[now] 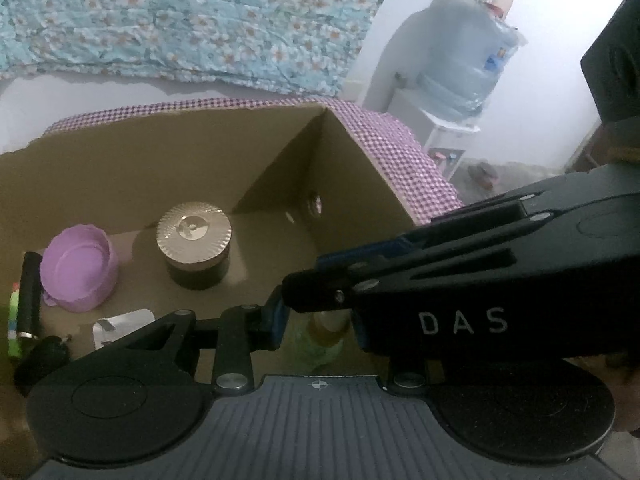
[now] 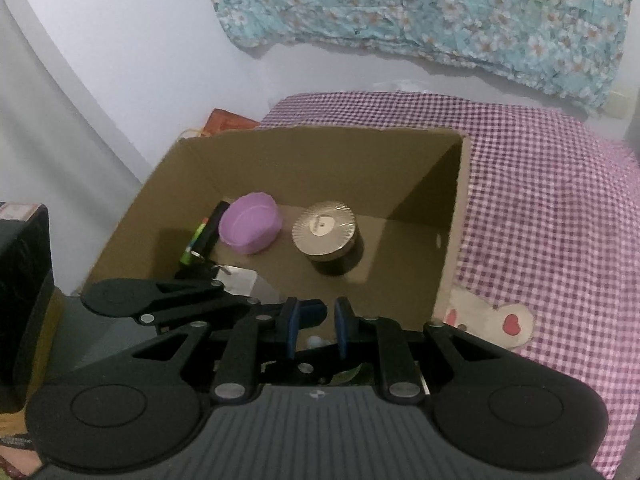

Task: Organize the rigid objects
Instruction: 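Carry the green dropper bottle into the box and open the right gripper, then withdraw the right gripper up out of the box, then lower the right gripper onto the white supplement jar and grasp it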

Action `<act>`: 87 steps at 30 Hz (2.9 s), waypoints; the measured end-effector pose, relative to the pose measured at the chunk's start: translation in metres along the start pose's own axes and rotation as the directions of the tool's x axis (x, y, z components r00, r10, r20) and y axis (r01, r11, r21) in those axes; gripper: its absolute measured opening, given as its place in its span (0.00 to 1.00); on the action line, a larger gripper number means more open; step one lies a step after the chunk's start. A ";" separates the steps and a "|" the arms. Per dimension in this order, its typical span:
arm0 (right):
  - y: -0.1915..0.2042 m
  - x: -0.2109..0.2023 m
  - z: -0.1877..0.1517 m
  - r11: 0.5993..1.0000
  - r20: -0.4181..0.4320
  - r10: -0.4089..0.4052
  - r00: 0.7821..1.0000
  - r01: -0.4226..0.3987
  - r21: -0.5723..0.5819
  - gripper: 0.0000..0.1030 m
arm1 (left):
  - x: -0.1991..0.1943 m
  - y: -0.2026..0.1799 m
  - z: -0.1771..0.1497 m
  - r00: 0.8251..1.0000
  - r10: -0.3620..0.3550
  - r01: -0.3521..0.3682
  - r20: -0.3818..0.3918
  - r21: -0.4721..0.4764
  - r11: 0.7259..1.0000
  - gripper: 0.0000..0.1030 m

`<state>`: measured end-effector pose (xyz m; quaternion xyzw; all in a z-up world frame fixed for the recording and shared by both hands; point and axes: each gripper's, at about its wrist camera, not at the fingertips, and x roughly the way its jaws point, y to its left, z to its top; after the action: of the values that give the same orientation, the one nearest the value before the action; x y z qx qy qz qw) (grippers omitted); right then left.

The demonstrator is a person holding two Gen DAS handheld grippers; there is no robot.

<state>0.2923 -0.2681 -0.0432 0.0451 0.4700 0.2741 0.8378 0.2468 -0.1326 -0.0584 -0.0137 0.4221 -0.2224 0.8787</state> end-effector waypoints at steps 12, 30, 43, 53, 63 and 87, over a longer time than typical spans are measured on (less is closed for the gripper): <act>-0.003 -0.040 0.003 0.994 0.111 0.044 0.993 -0.054 0.092 0.22 | -0.040 -0.008 -0.004 0.999 0.012 -0.014 0.051 0.027 1.000 0.83; 0.047 -0.133 -0.088 0.960 0.356 0.029 0.934 -0.125 0.252 0.65 | -0.160 -0.003 -0.068 0.996 -0.002 -0.005 0.090 0.079 0.997 1.00; 0.091 -0.124 -0.114 0.945 0.308 0.080 0.948 -0.171 0.280 0.70 | -0.197 0.023 -0.096 0.992 0.025 -0.027 0.128 0.012 1.000 1.00; 0.118 -0.106 -0.109 0.949 0.252 0.102 0.962 -0.170 0.265 0.70 | -0.209 0.050 -0.109 0.988 0.061 -0.057 0.142 -0.035 0.998 1.00; 0.132 -0.093 -0.104 0.952 0.212 0.115 0.970 -0.169 0.256 0.70 | -0.210 0.071 -0.116 0.987 0.081 -0.071 0.142 -0.076 0.995 1.00; 0.129 -0.049 -0.080 0.933 0.176 0.161 0.971 -0.208 0.295 0.69 | -0.184 0.096 -0.111 0.962 0.207 -0.195 0.181 -0.082 0.977 0.97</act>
<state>0.1537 -0.1980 -0.0072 0.2410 0.4370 0.2700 0.8234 0.1000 0.0462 -0.0144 -0.0195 0.3433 -0.1162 0.9318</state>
